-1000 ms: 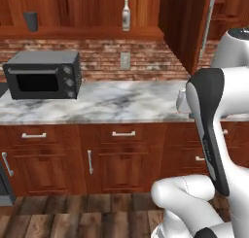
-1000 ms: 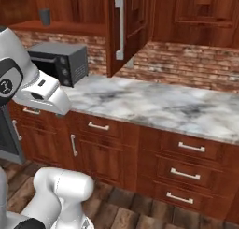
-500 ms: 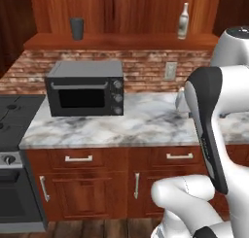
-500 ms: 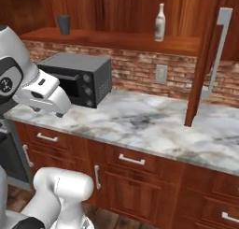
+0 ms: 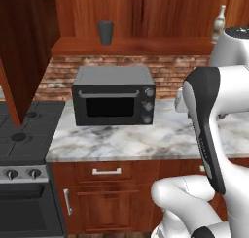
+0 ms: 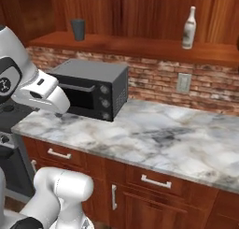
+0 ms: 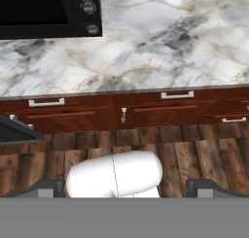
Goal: There is a bowl on the dining counter. Grab a lemon wedge from the fridge and place it in the bowl. Then get the liquor bottle and glass cup from the cabinet and place them next to the bowl.
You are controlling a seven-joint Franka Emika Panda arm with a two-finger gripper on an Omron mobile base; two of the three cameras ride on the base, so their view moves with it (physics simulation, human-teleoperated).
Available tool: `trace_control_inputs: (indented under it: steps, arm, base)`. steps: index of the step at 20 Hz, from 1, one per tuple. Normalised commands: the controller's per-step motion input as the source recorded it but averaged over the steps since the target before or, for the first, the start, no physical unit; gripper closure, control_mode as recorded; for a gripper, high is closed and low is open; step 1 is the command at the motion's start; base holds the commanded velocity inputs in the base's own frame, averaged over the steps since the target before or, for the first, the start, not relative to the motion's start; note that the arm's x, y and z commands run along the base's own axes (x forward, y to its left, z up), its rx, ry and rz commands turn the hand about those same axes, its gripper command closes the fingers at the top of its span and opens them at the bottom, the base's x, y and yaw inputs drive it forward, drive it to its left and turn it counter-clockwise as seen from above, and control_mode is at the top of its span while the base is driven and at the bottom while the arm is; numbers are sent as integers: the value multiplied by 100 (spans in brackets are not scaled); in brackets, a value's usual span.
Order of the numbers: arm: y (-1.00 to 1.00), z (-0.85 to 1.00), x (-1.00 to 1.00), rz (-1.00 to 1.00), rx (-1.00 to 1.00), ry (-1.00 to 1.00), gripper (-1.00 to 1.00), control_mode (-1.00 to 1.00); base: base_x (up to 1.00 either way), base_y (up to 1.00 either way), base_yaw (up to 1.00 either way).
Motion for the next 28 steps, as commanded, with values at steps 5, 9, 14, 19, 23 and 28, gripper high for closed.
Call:
trace_control_inputs:
  steps: [5, 9, 14, 19, 23, 28]
  arm:
    - [0, 0, 0, 0, 0, 0, -100, 100]
    - [0, 0, 0, 0, 0, 0, -100, 100]
    - [0, 0, 0, 0, 0, 0, -100, 100]
    - [0, 0, 0, 0, 0, 0, -100, 100]
    - [0, 4, 12, -1, 0, -1, -100, -100]
    - [-20, 32, 4, -1, 0, -17, -100, -100]
  base:
    - [47, 42, 0]
    - [52, 57, 0]
    - [72, 42, -1]
    - [99, 15, -7]
    - [58, 0, -6]
    - [0, 0, 0]
